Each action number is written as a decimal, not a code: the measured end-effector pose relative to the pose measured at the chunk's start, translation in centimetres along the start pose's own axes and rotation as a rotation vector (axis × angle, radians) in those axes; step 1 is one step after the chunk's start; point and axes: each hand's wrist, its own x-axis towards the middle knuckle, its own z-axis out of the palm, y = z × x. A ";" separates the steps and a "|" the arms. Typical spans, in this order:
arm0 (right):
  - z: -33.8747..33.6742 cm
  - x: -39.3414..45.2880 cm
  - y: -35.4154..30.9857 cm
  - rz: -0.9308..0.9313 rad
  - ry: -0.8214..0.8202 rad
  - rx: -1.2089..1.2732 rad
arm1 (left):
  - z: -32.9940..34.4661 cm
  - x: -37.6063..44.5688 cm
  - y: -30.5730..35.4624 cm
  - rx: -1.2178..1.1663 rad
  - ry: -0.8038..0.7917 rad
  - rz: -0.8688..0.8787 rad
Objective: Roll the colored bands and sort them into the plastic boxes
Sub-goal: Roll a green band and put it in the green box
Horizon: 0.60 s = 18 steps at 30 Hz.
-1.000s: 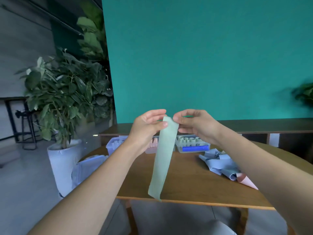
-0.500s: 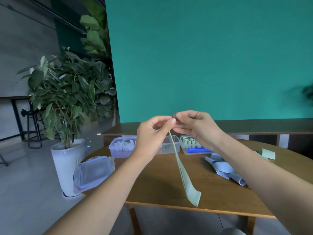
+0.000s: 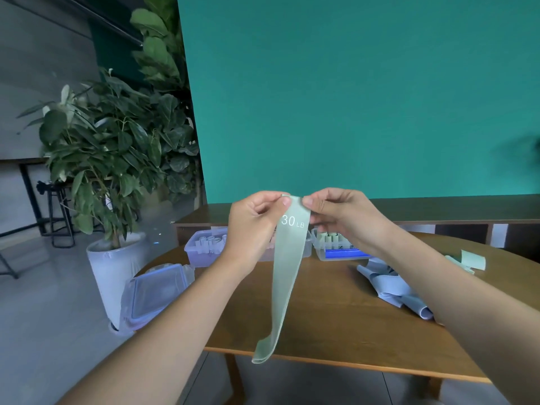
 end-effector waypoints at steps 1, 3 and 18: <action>0.0 0.2 0.2 0.016 -0.023 0.012 | -0.2 0.2 -0.5 0.022 -0.007 -0.005; 0.0 0.9 1.2 0.039 -0.034 -0.008 | -0.6 0.5 -2.0 0.065 -0.012 -0.011; -2.5 8.7 19.4 0.210 0.069 -0.213 | -0.8 3.4 -20.4 0.399 -0.055 -0.300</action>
